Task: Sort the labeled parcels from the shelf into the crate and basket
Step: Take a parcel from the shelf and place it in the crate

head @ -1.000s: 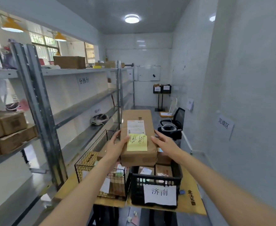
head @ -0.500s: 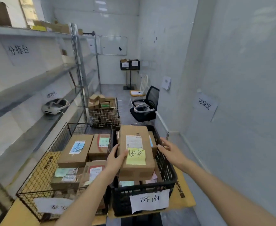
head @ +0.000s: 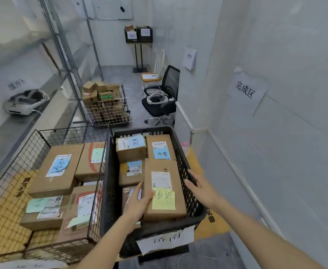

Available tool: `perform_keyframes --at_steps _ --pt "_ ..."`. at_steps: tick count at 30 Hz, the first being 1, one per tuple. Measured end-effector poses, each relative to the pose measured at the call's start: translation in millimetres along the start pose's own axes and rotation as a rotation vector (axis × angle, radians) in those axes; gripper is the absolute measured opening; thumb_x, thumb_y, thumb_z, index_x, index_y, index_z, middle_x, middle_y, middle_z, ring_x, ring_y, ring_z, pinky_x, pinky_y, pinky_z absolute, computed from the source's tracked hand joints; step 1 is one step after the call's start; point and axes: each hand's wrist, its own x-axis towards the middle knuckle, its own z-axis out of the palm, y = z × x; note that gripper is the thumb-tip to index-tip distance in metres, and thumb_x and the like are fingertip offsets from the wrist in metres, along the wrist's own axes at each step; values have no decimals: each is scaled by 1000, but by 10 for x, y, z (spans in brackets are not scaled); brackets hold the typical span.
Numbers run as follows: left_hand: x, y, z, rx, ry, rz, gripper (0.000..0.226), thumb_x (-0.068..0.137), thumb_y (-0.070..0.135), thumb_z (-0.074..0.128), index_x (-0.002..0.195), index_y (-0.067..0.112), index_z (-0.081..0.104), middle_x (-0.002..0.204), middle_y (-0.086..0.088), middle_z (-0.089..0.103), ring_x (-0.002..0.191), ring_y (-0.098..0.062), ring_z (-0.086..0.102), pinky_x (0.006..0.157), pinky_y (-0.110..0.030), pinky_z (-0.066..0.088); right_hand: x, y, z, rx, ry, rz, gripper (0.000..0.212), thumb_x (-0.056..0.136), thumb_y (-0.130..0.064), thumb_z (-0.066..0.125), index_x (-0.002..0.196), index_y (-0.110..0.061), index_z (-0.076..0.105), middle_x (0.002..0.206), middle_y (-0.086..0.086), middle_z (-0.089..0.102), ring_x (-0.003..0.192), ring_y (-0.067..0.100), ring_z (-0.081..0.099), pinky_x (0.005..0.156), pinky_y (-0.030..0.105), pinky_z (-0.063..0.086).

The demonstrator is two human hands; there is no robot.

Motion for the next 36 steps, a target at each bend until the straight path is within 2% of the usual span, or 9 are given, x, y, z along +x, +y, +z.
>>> perform_keyframes --at_steps 2,3,7,11,15,19,23,30,36 --pt "66 -44 107 6 -51 -41 55 97 28 68 139 41 36 116 8 62 94 -4 63 67 -16 54 115 70 14 -49 -3 -17 63 101 -54 47 157 -34 29 162 -11 30 148 10 28 117 32 26" --pt "106 -77 164 19 -84 -61 56 96 25 69 139 40 35 117 9 63 98 -6 64 70 -18 57 167 96 11 -79 -10 -30 62 101 -54 47 157 -34 29 162 -11 30 147 10 29 116 32 27" --pt "215 -171 321 138 -175 -146 73 95 21 70 154 29 28 130 3 62 122 -21 59 105 -39 48 340 208 -23 -190 -28 -56 66 101 -55 47 159 -33 25 166 -12 19 151 11 22 118 34 26" --pt "321 -168 379 215 -181 -166 73 97 10 65 156 28 26 126 -2 66 115 -22 61 95 -39 53 430 325 -76 -355 -92 -103 69 101 -56 47 160 -39 16 169 -11 4 154 13 13 121 35 24" --pt "390 -187 366 245 -158 -190 66 98 12 64 150 35 32 124 2 67 114 -21 64 102 -48 52 490 368 -71 -429 -109 -136 71 100 -57 47 159 -45 10 169 -14 -5 154 14 13 120 38 31" --pt "301 -102 386 330 -145 -136 49 101 18 59 143 35 38 127 10 61 111 -10 57 102 -34 46 511 290 -96 -482 -133 -157 70 100 -55 47 159 -44 10 169 -9 -5 154 16 14 120 39 32" --pt "194 86 245 491 -9 -24 61 101 32 57 156 21 32 157 -1 42 141 -22 41 105 -31 39 520 69 -228 -579 -132 -225 70 100 -50 51 159 -39 15 169 -8 3 153 16 16 119 37 30" --pt "-324 724 -525 731 338 214 71 97 48 61 158 29 30 162 6 34 146 -16 36 116 -39 36 558 -843 -188 -684 -139 -414 73 100 -53 50 161 -33 16 169 -9 10 153 17 20 120 38 30" --pt "-1232 1060 -1401 941 666 224 77 94 60 58 159 31 28 165 4 28 150 -19 28 120 -42 30 278 -1957 340 -689 -213 -682 71 100 -59 45 160 -34 18 169 -7 13 152 20 22 118 41 31"
